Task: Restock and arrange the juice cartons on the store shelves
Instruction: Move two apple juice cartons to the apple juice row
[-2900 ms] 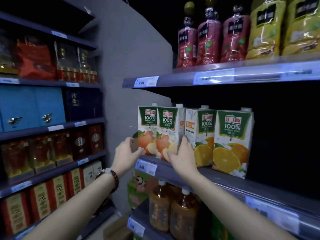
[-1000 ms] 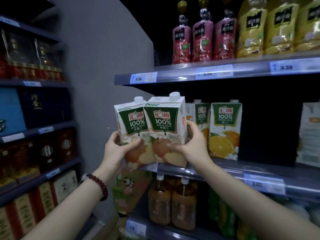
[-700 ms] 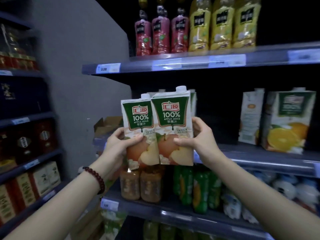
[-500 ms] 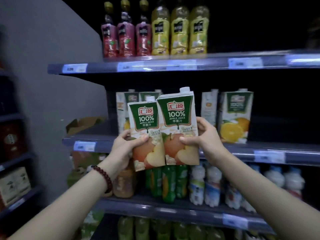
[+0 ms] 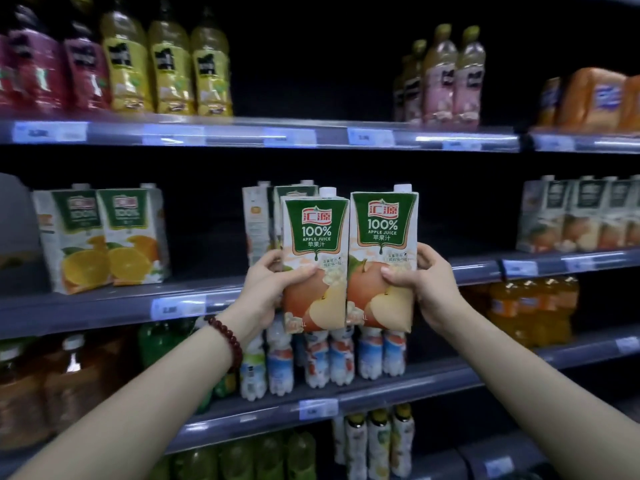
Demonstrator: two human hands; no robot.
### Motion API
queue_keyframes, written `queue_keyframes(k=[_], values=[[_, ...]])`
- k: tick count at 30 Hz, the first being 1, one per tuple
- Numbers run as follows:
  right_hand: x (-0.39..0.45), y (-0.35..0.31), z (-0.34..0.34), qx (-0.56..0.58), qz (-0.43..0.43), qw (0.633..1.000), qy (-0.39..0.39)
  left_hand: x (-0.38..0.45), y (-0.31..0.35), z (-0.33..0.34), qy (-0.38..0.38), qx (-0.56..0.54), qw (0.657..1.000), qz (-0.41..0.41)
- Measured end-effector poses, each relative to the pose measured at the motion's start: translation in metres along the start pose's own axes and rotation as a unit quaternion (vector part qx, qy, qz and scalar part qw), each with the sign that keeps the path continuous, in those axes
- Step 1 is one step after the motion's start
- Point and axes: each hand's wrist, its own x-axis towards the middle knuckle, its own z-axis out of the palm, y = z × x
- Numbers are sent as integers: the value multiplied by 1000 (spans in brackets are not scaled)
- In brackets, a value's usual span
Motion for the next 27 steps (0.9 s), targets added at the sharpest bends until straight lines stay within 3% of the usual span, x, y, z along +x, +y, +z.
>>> queue_keyframes(k=[13,19,27], values=[[20,-14,-149,-58,27,994,90,65,-45,150,-77,-6,996,-50],[76,-16,-205,-79,20,991,104,132,-60,218,-113,-29,992,-56],[163,-16,-269,-124,0,985,119,199,-73,296,-96,-60,991,-72]])
